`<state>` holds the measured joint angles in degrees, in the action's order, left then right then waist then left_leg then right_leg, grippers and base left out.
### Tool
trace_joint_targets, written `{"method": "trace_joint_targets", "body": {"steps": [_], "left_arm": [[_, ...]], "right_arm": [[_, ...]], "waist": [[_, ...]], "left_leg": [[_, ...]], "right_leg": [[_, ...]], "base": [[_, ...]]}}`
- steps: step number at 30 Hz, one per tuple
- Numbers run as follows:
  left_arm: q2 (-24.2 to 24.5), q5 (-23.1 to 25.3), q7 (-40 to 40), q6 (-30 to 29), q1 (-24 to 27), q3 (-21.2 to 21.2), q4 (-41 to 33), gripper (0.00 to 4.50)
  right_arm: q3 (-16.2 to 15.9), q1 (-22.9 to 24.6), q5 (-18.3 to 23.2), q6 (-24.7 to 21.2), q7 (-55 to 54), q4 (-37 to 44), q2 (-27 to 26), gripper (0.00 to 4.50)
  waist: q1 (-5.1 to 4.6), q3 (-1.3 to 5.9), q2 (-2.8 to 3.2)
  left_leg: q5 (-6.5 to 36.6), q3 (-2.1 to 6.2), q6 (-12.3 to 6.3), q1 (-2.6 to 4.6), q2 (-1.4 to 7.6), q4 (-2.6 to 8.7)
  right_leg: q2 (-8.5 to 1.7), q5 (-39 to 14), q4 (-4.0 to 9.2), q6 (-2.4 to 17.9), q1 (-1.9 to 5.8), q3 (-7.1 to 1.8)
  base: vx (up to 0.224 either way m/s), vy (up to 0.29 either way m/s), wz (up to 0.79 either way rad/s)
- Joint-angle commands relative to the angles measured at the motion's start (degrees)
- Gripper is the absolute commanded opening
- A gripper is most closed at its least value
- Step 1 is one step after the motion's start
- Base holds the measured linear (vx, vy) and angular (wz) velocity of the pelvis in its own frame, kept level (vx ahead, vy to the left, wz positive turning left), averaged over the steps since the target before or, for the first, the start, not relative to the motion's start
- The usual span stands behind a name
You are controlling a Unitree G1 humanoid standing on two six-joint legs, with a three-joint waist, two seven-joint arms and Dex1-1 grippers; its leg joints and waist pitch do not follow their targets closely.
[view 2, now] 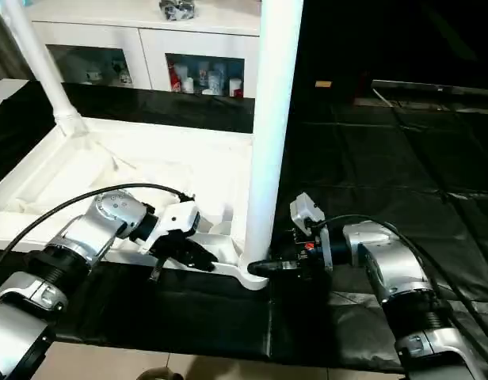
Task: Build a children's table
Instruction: Rotate leg to tighten
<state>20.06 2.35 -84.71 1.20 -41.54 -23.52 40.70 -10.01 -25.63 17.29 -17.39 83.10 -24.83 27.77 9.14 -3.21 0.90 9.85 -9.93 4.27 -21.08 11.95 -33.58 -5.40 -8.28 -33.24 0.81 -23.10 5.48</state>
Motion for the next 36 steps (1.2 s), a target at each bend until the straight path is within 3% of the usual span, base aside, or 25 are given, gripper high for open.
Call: {"method": "trace_joint_targets", "body": {"steps": [1, 4, 8, 9, 10, 11, 12, 13, 14, 17, 20, 21, 24, 25, 29, 35, 36], "left_arm": [[-0.4, 0.2, -1.5, 0.6, -0.5, -1.1, -1.4, 0.00], [-1.9, -0.3, 2.6, -2.0, -1.0, 0.6, -0.4, 0.00], [-3.9, -0.1, 10.2, -5.0, -1.7, 3.0, 0.9, 0.00], [-4.3, 0.0, 11.9, -5.8, -1.9, 3.5, 1.2, 0.00], [-6.3, 0.3, 19.2, -8.8, -2.8, 5.5, 2.5, 0.00], [-6.3, 0.3, 19.2, -8.8, -2.8, 5.5, 2.5, 0.00], [-8.1, 0.2, 24.7, -11.4, -3.3, 7.2, 3.1, 0.00], [-9.0, 0.0, 27.1, -12.7, -3.5, 8.0, 3.1, 0.00], [-9.9, -0.2, 29.2, -13.7, -3.6, 8.7, 2.9, 0.00], [-12.4, -1.1, 33.9, -16.1, -3.9, 10.6, 2.6, 0.00], [-15.7, -1.6, 39.1, -17.8, -4.6, 12.1, 2.8, 0.00], [-16.4, -1.5, 40.2, -17.8, -4.8, 12.3, 3.0, 0.00], [-17.5, -1.2, 41.9, -17.7, -5.3, 12.7, 3.3, 0.00], [-17.9, -0.7, 42.9, -18.1, -5.4, 12.8, 3.1, 0.00], [-17.4, 0.2, 42.4, -18.0, -5.1, 12.2, 2.6, 0.00], [-15.1, 0.6, 39.2, -17.9, -3.6, 11.9, 1.2, 0.00], [-14.2, 0.8, 38.2, -17.3, -3.3, 11.7, 1.3, 0.00]], "right_arm": [[-0.4, -0.9, 0.2, -0.5, 0.5, 0.2, -0.1, 2.53], [0.5, -0.8, 0.4, -4.0, -4.4, 1.7, -1.4, 2.37], [2.4, -0.2, 0.0, -5.6, -13.3, 3.9, -5.0, 2.23], [2.7, 0.0, -0.3, -5.5, -15.2, 4.3, -5.8, 2.20], [3.6, 0.1, -1.6, -6.5, -22.6, 4.5, -9.3, 2.11], [3.6, 0.1, -1.6, -6.5, -22.6, 4.5, -9.3, 2.11], [4.2, -0.2, -2.7, -7.6, -28.8, 4.1, -12.6, 2.08], [4.6, -0.6, -3.2, -7.8, -31.9, 3.5, -14.3, 2.08], [5.2, -1.5, -3.6, -8.2, -35.5, 2.2, -16.3, 2.05], [6.6, -3.9, -4.6, -8.9, -43.8, -1.1, -20.4, 2.02], [6.4, -6.6, -6.1, -8.3, -49.5, -4.4, -23.8, 2.02], [6.1, -7.1, -6.5, -7.5, -50.2, -5.2, -24.4, 2.02], [5.8, -7.3, -8.0, -5.0, -51.1, -5.5, -25.3, 2.02], [6.0, -7.1, -9.1, -4.2, -52.0, -5.0, -25.9, 2.55], [6.9, -6.7, -8.8, -4.3, -52.9, -4.7, -26.1, 2.85], [7.1, -4.6, -7.8, -3.3, -50.0, -2.7, -23.8, 3.26], [6.2, -3.2, -7.5, -3.8, -47.0, -1.2, -22.1, 3.49]], "waist": [[-0.39, 4.46, -0.58], [-0.41, 4.39, -0.51], [-0.86, 4.07, -0.70], [-1.20, 4.01, -0.69], [-1.56, 3.87, -0.63], [-1.67, 3.81, -0.75], [-1.85, 3.93, -0.40], [-2.42, 3.79, -0.63], [-2.99, 3.82, -0.06], [-4.46, 3.92, -0.33], [-4.91, 4.09, -0.41], [-5.18, 4.11, -0.45], [-5.11, 4.33, -0.48], [-5.00, 4.49, -0.37], [-4.92, 4.63, -0.44], [-4.93, 4.29, -0.33], [-4.86, 4.33, -0.34]], "left_leg": [[12.0, -0.07, -2.70, 0.82, 1.63, 3.77], [12.2, -0.09, -2.54, 0.85, 1.59, 3.80], [14.6, 0.03, -1.09, 0.93, 1.37, 3.95], [15.2, 0.14, -0.55, 0.88, 1.25, 4.05], [16.1, 0.18, 0.03, 1.08, 1.16, 4.08], [16.4, 0.14, 0.25, 1.17, 1.04, 4.03], [16.2, 0.46, 0.64, 1.08, 0.85, 4.08], [16.5, 0.54, 0.83, 0.67, 0.82, 4.22], [17.5, 0.68, 1.09, 0.91, 0.71, 4.20], [17.6, 0.85, 0.61, 0.33, 0.55, 4.33], [17.0, 0.68, 0.10, 0.56, 0.49, 4.15], [16.0, 0.60, -0.02, 0.55, 0.56, 4.10], [13.8, 0.35, -1.15, 0.45, 0.66, 3.98], [12.4, 0.25, -1.55, 0.55, 0.74, 3.85], [9.3, 0.12, -3.16, 0.33, 0.65, 3.70], [12.4, 0.09, -2.55, 0.57, 0.73, 3.96], [12.3, 0.14, -2.54, 0.56, 0.77, 3.96]], "right_leg": [[-3.40, -16.4, 3.12, 12.1, 2.92, -2.49], [-3.38, -16.9, 3.22, 12.0, 2.92, -2.50], [-3.43, -22.6, 3.79, 10.0, 2.77, -2.42], [-3.42, -24.0, 3.96, 9.3, 2.76, -2.34], [-3.38, -26.4, 4.26, 8.5, 2.47, -2.30], [-3.38, -27.5, 4.49, 8.0, 2.38, -2.25], [-3.60, -29.4, 4.62, 7.0, 2.70, -2.03], [-3.43, -30.1, 4.74, 6.2, 2.75, -1.89], [-3.46, -30.9, 4.94, 5.9, 2.60, -1.73], [-3.17, -29.0, 5.03, 6.0, 3.00, -1.54], [-3.18, -27.6, 5.12, 6.7, 2.77, -1.61], [-3.12, -25.0, 4.81, 7.9, 2.68, -1.82], [-2.99, -18.7, 4.09, 10.1, 2.93, -2.10], [-3.00, -15.7, 3.74, 11.0, 2.93, -2.27], [-2.92, -10.5, 3.05, 12.7, 3.33, -2.34], [-2.99, -15.2, 3.74, 11.5, 3.28, -2.33], [-2.97, -14.9, 3.67, 11.4, 3.32, -2.36]], "base": [[0.000, 0.000, 0.00], [0.000, 0.000, 0.00], [0.000, 0.000, 0.00], [0.000, 0.000, 0.00], [0.000, 0.000, 0.00], [0.000, 0.000, 0.00], [0.000, 0.000, 0.00], [0.000, 0.000, 0.00], [0.000, 0.000, 0.00], [0.000, 0.000, 0.00], [0.000, 0.000, 0.00], [0.000, 0.000, 0.00], [0.000, 0.000, 0.00], [0.000, 0.000, 0.00], [0.000, 0.000, 0.00], [0.000, 0.000, 0.00], [0.000, 0.000, 0.00]]}}
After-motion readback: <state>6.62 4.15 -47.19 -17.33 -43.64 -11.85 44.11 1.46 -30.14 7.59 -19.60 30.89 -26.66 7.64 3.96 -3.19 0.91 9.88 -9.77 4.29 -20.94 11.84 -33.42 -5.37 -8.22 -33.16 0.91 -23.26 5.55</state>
